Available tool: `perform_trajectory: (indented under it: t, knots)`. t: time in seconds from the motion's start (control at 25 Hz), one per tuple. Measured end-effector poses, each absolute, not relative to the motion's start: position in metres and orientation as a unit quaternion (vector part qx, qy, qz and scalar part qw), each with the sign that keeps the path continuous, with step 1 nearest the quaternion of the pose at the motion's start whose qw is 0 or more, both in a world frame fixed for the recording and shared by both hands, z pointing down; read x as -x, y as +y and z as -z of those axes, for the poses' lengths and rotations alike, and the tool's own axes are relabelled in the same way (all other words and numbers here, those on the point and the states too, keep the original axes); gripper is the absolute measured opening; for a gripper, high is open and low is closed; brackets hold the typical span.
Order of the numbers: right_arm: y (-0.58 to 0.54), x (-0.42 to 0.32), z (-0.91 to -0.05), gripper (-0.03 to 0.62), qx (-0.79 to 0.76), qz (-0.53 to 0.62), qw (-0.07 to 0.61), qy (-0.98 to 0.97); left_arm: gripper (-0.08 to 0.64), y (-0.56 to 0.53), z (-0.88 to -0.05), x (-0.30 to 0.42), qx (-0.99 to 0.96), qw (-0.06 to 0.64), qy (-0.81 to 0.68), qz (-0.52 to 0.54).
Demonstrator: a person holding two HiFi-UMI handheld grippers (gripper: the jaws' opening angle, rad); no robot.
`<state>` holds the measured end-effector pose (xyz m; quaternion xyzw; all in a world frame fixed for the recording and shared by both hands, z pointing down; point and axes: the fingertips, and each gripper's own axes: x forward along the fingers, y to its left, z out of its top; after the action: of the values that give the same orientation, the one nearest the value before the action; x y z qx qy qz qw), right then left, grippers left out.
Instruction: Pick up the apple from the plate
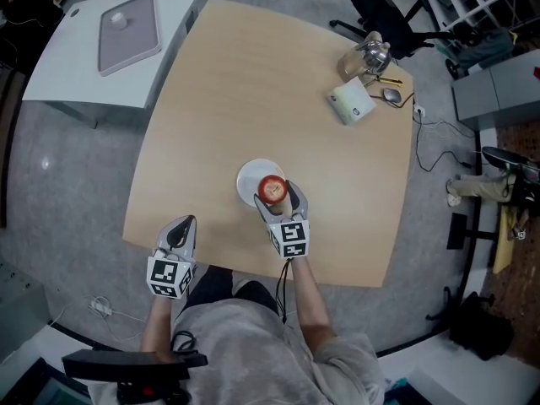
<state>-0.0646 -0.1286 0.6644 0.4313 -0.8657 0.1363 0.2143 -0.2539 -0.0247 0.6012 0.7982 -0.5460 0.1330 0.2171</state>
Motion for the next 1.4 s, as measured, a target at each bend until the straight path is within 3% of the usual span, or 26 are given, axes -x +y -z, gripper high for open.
perform_trajectory:
  t: [0.4, 1.4]
  knots:
    - [-0.114, 0.039, -0.635, 0.397, -0.469, -0.133, 0.197, -0.851, 0.020, -0.032, -0.592, 0.234, -0.823, 0.210, -0.512, -0.131]
    - [-0.064, -0.113, -0.593, 0.397, -0.593, -0.132, 0.157, -0.779, 0.020, -0.042, -0.578, 0.114, -0.883, 0.181, -0.406, -0.153]
